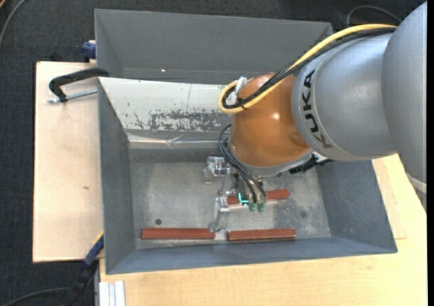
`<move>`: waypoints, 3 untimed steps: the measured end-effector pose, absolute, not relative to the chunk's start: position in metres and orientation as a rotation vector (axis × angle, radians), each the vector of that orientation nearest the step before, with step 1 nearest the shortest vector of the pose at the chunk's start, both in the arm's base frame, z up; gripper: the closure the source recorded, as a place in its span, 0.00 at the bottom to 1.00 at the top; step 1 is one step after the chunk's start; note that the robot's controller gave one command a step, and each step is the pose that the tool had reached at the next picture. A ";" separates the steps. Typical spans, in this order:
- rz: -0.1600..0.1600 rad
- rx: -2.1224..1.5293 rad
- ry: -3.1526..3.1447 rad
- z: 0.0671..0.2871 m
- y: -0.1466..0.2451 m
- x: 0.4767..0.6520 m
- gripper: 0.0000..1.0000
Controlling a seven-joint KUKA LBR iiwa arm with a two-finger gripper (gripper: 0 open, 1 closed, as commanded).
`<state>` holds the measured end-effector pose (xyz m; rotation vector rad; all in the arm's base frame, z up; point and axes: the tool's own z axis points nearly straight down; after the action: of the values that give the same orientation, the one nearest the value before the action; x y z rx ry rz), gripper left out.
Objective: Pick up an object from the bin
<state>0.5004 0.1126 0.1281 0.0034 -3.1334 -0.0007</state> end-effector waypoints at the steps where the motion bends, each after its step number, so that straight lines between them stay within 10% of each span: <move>1: 0.006 0.009 -3.138 0.077 0.029 0.529 0.00; 2: 0.001 -0.005 -3.149 0.070 0.001 0.554 0.00; 3: -0.002 -0.001 -3.146 0.071 0.004 0.553 1.00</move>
Offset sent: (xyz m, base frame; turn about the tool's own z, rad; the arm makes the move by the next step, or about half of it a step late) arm 0.0284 -0.0780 -0.0493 -0.0107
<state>0.5529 0.0038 0.0707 -0.0007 -3.1464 -0.0024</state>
